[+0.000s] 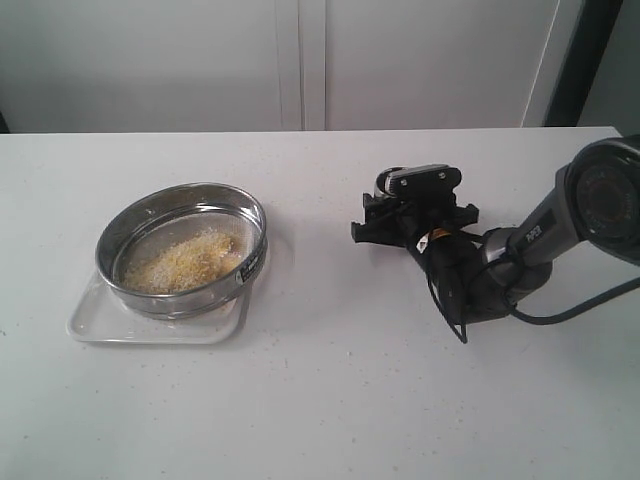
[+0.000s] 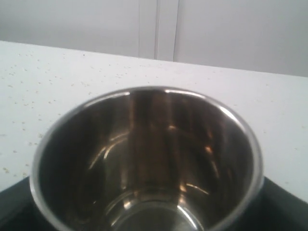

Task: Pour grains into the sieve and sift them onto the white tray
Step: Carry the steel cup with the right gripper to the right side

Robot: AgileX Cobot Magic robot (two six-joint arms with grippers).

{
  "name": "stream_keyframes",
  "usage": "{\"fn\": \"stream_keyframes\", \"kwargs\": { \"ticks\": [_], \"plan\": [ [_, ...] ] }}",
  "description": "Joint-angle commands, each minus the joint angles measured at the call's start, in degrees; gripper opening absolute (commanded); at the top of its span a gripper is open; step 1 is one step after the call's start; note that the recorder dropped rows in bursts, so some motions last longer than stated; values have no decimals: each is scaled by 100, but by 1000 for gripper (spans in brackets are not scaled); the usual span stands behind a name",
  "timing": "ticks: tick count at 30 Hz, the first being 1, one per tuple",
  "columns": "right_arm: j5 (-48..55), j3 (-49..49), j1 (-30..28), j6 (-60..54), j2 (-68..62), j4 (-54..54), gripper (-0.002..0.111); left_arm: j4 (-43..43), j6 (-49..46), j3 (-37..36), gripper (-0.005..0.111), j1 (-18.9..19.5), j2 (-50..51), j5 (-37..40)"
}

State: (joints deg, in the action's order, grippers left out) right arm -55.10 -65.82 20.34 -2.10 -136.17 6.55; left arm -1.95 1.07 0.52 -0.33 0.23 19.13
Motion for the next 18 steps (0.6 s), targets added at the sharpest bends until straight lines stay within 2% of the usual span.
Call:
{"fn": "stream_keyframes", "kwargs": {
  "ticks": [1, 8, 11, 16, 18],
  "plan": [
    [-50, -39, -39, -46, -7, 46, 1, -13, 24, -52, 0, -37, -23, 43],
    [-23, -39, -39, -46, -7, 46, 21, -13, 24, -52, 0, -37, -23, 43],
    [-23, -39, -39, -46, -7, 35, 36, -13, 24, -52, 0, -37, -23, 43],
    [-23, -39, -39, -46, -7, 35, 71, -13, 24, -52, 0, -37, -23, 43],
    [-23, -39, -39, -72, -7, 35, 79, -13, 24, -52, 0, -37, -23, 43]
  ]
}}
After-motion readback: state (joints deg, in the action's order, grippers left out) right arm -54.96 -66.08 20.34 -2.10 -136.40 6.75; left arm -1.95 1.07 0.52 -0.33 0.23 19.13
